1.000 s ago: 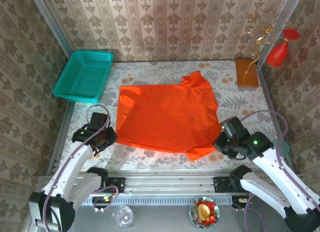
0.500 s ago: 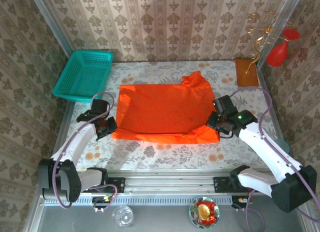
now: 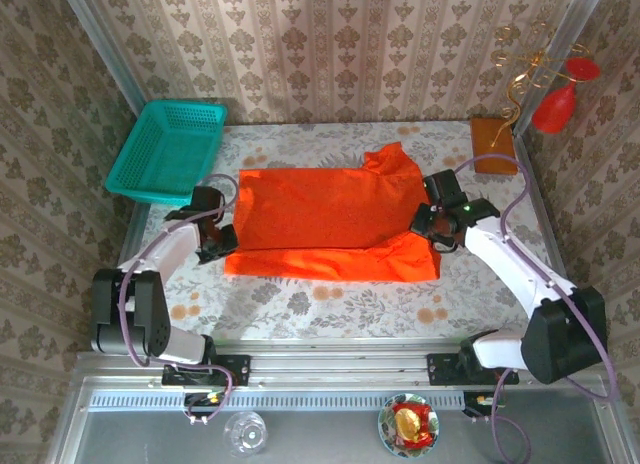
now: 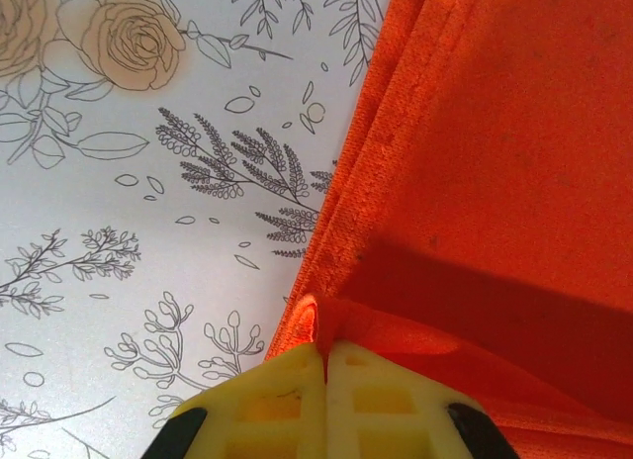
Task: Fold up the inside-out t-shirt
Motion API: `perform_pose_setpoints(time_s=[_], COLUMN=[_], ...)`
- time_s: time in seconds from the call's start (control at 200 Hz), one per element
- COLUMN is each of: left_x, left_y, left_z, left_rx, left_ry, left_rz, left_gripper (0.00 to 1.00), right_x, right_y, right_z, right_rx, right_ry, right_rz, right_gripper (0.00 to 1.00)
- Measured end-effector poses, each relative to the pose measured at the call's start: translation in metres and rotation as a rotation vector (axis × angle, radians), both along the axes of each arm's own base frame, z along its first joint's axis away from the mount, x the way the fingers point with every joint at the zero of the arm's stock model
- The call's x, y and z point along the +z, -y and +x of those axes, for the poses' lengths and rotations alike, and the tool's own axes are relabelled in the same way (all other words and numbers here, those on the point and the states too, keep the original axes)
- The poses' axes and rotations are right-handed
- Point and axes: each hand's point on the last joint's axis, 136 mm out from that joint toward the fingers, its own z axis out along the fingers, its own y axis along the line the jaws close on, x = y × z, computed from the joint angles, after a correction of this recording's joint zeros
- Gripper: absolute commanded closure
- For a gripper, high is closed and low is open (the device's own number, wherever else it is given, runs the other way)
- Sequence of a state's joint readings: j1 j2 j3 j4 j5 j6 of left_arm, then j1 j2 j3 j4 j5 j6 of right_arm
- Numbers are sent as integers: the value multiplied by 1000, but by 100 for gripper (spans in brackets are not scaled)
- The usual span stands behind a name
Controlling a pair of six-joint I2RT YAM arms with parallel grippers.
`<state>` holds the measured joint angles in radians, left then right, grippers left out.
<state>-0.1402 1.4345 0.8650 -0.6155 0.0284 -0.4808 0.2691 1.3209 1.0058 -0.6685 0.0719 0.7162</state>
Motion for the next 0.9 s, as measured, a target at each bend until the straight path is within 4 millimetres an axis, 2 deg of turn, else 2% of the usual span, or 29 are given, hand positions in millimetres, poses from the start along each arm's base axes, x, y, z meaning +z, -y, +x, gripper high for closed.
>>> perform_pose_setpoints(time_s=[0.315, 0.57, 0.63, 0.76, 0.9], left_x=[-6, -6, -4, 2, 16], left_y=[-5, -6, -6, -5, -7], left_z=[7, 10, 14, 22, 29], left_rx=[-25, -37, -40, -55, -63], left_ry=[-14, -14, -7, 14, 46], left_rz=[44, 54, 54, 57, 75], left_gripper=[100, 98, 95, 76, 71], right_x=[-11, -25, -28, -36, -41], right_y=[0, 0, 1, 4, 5], right_z=[20, 27, 28, 31, 39], right_rx=[18, 28, 29, 18, 15], right_ry=[-27, -58, -68, -89, -97], right_rz=[-21, -23, -25, -28, -31], right_gripper=[100, 100, 100, 100, 100])
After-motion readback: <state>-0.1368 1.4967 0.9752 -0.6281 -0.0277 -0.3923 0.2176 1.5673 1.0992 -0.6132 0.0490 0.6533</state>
